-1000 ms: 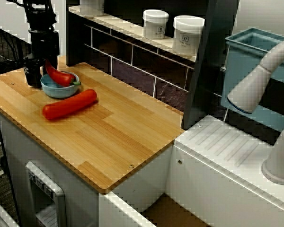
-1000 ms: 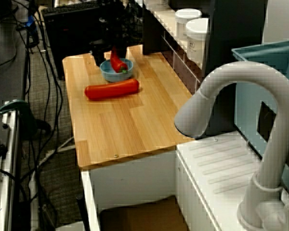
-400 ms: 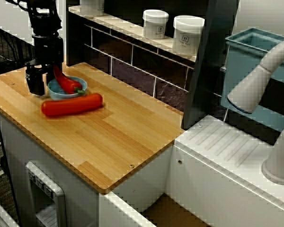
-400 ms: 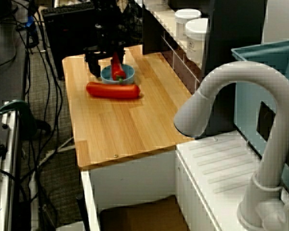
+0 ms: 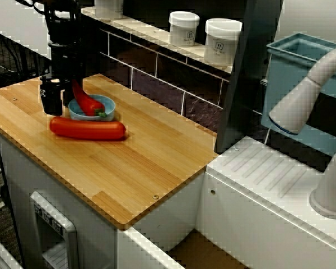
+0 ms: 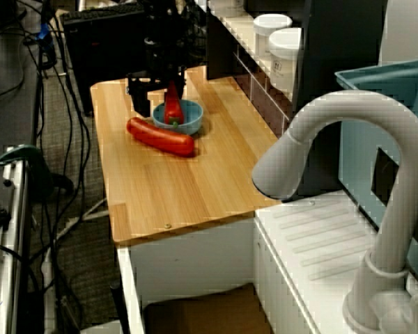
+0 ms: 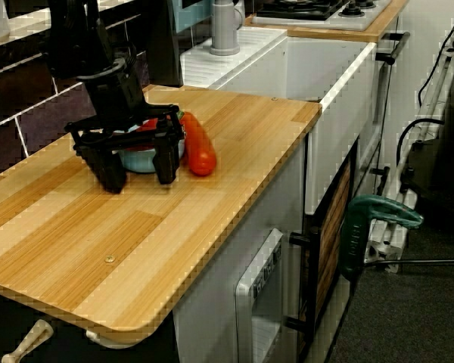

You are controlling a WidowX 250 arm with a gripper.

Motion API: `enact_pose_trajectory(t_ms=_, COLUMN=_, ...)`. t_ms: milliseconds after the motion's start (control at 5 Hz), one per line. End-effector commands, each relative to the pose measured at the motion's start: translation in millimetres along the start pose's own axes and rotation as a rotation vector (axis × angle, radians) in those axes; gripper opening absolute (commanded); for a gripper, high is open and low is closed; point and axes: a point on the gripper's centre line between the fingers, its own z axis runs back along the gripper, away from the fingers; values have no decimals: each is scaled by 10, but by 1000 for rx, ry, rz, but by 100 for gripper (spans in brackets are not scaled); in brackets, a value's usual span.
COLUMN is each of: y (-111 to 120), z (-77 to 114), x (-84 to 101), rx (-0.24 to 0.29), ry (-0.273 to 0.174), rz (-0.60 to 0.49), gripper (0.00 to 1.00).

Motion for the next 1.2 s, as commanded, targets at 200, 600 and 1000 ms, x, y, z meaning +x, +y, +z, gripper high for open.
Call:
enact_pose_trajectory(t_ms=200, y=-233, z=104, x=492, rx=85, ry=16, rz=-7, gripper=100)
enact_pose_trajectory(t_ms=600, y=-387, z=-108, x=824, rx=83, ry=51, rz=-30, gripper=100)
enact_pose_trajectory(t_ms=1000, y=-282, z=-158, x=924, rx=74, ry=54, rz=0, gripper=100)
